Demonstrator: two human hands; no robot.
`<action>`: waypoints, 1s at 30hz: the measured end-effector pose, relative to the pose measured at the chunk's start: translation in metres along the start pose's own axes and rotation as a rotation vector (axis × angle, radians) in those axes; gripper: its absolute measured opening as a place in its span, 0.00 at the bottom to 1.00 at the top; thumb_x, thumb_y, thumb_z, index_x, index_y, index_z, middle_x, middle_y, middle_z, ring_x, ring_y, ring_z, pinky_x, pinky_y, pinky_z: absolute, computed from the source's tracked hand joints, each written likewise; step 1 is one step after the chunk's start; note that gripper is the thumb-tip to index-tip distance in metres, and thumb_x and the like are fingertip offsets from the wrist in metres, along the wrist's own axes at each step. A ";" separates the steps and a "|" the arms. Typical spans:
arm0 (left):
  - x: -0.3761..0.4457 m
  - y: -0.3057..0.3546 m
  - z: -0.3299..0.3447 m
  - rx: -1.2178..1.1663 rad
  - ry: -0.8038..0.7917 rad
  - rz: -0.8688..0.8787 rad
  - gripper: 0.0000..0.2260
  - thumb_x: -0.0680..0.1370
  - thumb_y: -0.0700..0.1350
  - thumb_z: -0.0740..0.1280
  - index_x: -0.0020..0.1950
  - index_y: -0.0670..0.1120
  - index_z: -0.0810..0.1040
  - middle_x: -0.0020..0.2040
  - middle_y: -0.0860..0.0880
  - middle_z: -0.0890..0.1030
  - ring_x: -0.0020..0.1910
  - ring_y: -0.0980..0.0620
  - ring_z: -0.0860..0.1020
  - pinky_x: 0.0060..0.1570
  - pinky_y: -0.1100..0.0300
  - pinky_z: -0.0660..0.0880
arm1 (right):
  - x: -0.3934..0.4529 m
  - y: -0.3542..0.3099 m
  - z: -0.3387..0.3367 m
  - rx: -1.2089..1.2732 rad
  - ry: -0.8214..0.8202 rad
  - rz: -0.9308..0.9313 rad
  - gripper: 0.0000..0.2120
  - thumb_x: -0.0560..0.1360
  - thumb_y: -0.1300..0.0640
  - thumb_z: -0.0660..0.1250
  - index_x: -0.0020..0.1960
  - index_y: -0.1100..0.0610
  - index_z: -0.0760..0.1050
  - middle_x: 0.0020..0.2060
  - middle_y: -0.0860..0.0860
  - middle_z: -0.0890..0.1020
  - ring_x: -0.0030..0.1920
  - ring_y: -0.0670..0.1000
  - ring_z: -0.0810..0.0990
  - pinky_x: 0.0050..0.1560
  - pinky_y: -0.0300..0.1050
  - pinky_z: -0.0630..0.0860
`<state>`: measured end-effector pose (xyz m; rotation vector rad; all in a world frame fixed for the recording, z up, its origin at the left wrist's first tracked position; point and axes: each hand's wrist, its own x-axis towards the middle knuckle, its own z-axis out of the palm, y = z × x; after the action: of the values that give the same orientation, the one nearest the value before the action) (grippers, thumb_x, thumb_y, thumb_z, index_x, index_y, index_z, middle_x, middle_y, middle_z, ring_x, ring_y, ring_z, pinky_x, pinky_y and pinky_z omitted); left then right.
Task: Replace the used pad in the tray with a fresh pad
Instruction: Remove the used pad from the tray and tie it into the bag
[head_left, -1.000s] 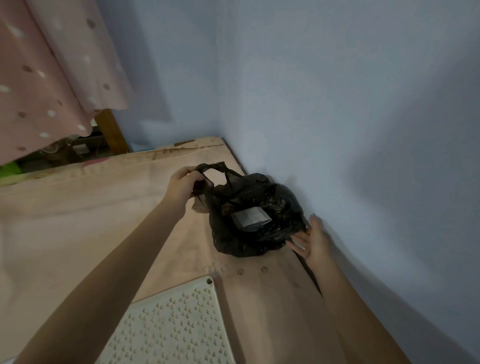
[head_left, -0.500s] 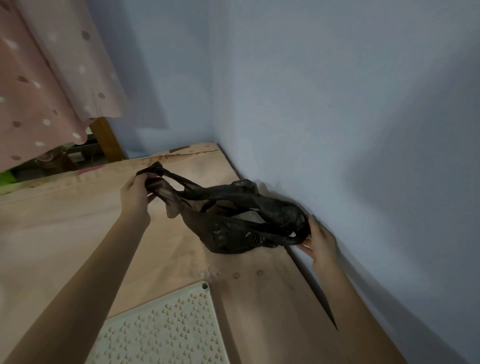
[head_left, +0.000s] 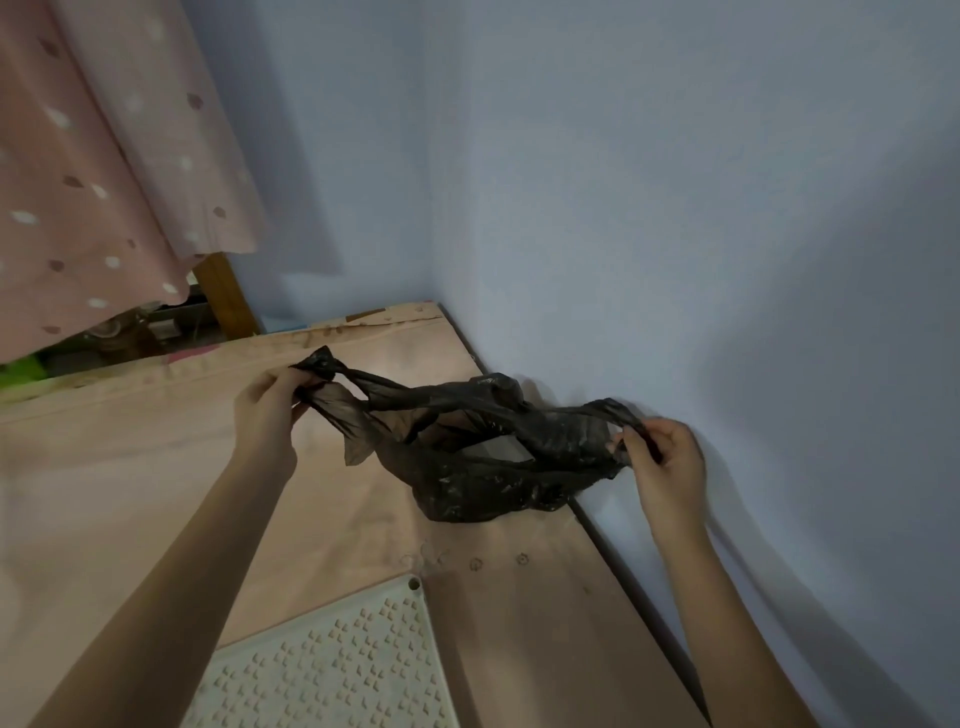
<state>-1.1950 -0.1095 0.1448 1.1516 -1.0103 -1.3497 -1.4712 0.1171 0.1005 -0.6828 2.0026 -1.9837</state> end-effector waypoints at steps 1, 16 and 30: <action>-0.003 0.002 0.002 0.007 -0.014 0.010 0.07 0.76 0.36 0.65 0.39 0.44 0.77 0.40 0.46 0.78 0.48 0.46 0.77 0.55 0.55 0.75 | 0.001 -0.007 0.000 -0.030 -0.016 -0.036 0.08 0.74 0.64 0.68 0.53 0.58 0.74 0.44 0.46 0.81 0.48 0.42 0.81 0.43 0.28 0.75; -0.037 0.036 0.043 0.165 -0.390 0.323 0.16 0.78 0.37 0.62 0.29 0.44 0.74 0.28 0.57 0.75 0.34 0.63 0.74 0.40 0.74 0.70 | 0.021 -0.094 0.014 -0.346 -0.334 -0.435 0.05 0.74 0.61 0.68 0.48 0.53 0.80 0.44 0.44 0.80 0.45 0.37 0.78 0.45 0.21 0.69; -0.073 0.048 0.078 0.040 -0.692 0.261 0.20 0.77 0.30 0.54 0.53 0.50 0.80 0.46 0.47 0.81 0.40 0.56 0.81 0.42 0.66 0.77 | 0.033 -0.105 0.034 0.492 -0.503 0.108 0.12 0.70 0.51 0.62 0.32 0.56 0.74 0.29 0.54 0.75 0.26 0.51 0.72 0.36 0.47 0.77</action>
<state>-1.2631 -0.0436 0.2136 0.5400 -1.6189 -1.5461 -1.4671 0.0749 0.2078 -0.8217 1.1821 -1.8894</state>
